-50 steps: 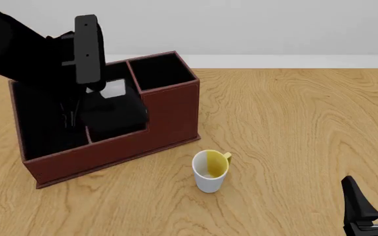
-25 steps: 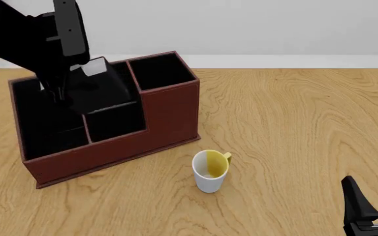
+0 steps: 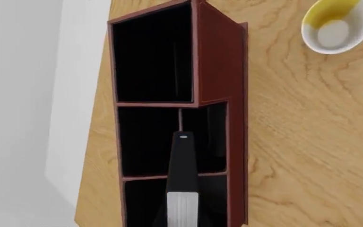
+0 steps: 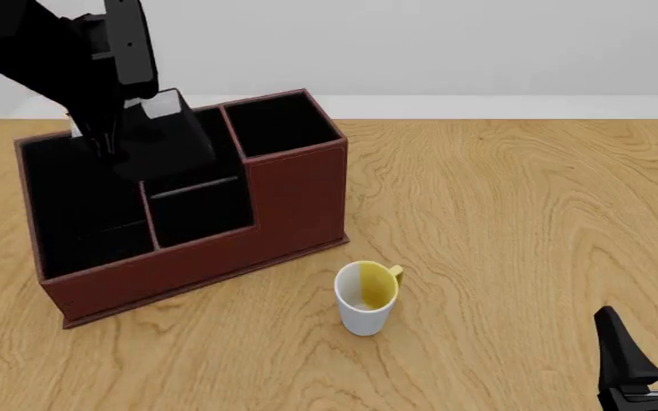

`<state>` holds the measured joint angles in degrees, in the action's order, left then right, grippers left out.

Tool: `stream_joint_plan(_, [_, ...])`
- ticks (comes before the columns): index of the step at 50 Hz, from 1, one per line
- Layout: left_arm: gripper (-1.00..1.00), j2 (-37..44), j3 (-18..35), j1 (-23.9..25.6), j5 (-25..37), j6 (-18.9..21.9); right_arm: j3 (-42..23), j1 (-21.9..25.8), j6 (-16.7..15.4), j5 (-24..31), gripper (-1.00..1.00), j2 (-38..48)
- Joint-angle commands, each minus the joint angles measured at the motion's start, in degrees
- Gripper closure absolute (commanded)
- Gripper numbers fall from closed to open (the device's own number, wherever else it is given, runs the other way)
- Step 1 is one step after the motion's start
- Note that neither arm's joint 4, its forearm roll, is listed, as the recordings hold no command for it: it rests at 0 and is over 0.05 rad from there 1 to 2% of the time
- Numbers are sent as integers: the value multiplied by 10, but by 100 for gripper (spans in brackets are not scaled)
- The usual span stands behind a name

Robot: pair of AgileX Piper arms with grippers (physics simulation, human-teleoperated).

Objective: Pick up the book and place it in the front compartment of the caddy.

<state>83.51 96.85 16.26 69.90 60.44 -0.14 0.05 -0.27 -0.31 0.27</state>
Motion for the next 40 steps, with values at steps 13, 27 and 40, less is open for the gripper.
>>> stream_joint_plan(13, [100,84,76,-29,0,39,0,0,0,0,-100,0])
stream_joint_plan(27, [100,123,109,-18,0,23,0,0,0,0,-100,0])
stream_joint_plan(40, [100,166,133,-12,0,14,0,0,0,0,-100,0])
